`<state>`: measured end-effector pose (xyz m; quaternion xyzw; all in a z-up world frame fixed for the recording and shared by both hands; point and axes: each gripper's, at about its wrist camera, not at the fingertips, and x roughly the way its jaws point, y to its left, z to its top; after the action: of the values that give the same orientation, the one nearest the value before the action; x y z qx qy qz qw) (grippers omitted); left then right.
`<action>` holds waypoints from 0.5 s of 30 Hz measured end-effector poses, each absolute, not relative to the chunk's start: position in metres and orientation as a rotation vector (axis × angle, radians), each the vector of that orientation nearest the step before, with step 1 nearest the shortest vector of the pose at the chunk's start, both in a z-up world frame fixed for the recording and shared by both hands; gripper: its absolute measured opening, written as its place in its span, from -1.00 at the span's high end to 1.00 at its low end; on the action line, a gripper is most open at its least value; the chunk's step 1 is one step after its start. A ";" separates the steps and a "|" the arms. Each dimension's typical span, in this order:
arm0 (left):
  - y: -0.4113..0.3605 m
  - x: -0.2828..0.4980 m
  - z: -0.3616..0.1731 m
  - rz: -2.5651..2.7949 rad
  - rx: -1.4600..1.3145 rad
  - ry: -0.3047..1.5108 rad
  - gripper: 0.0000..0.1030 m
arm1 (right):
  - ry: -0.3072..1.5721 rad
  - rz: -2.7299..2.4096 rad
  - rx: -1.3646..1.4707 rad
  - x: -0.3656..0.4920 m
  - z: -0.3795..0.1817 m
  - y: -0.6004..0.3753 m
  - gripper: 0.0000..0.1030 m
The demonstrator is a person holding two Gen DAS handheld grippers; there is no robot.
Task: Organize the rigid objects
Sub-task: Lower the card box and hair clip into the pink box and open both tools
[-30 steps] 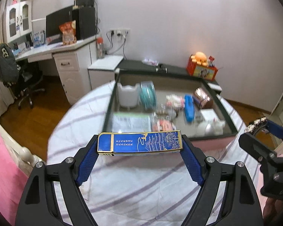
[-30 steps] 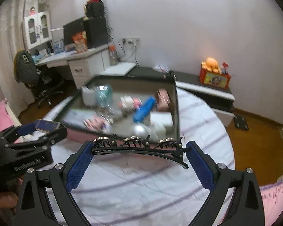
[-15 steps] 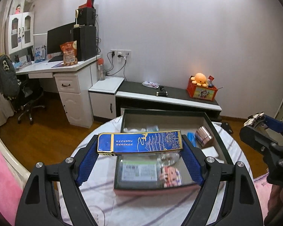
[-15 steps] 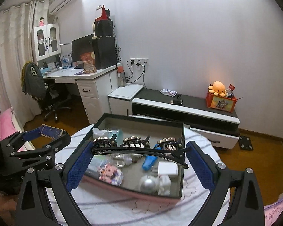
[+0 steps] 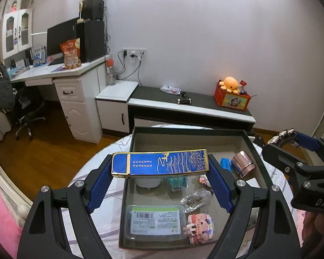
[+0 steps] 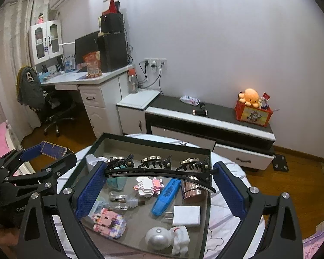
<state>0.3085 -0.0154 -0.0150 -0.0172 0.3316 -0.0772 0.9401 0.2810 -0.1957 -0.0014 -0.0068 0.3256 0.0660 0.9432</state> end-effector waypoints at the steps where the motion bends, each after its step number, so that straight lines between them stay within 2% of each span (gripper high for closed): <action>1: -0.017 0.312 -0.019 -0.158 -0.035 0.686 -0.62 | 0.678 0.134 -0.010 0.287 -0.008 -0.197 -0.90; 15: -0.025 0.343 -0.050 -0.152 -0.018 0.755 -0.63 | 0.789 0.144 0.054 0.324 -0.050 -0.208 -0.90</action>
<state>0.3428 -0.0254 -0.0499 -0.0089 0.3683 -0.0744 0.9267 0.3244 -0.2081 -0.0503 0.0261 0.3840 0.0701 0.9203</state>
